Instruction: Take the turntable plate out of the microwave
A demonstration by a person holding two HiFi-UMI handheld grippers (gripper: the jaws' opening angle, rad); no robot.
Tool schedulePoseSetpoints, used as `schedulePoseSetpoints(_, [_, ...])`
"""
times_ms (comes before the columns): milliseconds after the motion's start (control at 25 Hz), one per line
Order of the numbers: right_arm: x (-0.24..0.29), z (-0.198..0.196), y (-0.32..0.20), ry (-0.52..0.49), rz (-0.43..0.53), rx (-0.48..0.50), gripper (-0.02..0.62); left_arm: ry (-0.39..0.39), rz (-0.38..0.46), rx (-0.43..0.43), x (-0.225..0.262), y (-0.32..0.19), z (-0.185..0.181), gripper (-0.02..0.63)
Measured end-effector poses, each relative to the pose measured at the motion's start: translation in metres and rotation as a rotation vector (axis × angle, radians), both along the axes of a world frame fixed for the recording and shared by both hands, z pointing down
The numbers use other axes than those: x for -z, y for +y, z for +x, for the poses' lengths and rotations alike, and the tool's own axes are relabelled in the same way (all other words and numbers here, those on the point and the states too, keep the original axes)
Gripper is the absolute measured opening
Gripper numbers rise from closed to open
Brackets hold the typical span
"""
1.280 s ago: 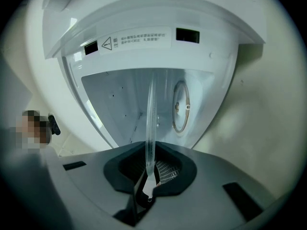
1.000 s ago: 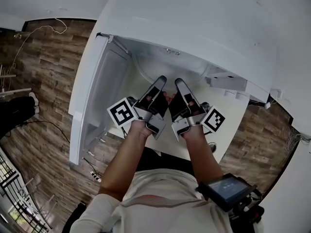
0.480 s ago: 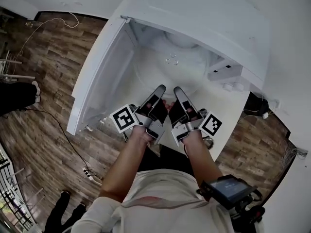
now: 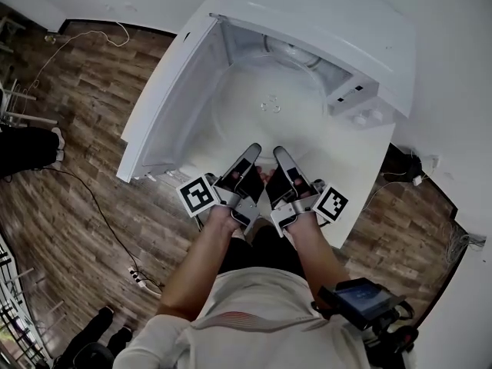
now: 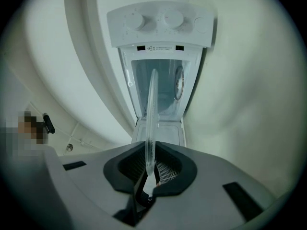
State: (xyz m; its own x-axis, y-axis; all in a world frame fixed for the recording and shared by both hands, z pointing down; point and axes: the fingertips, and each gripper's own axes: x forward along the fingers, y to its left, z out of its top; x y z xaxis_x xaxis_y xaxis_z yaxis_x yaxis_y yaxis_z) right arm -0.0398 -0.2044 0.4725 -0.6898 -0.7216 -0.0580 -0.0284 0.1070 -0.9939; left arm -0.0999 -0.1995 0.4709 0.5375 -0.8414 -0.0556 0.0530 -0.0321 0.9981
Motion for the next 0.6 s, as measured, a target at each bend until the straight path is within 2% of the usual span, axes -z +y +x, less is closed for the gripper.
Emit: schedulePoseSetpoints(600, [0.047, -0.003, 0.124, 0.0, 0.051, -0.037, 0.035, 0.004, 0.049, -0.045, 0.048, 0.121, -0.004, 0.04])
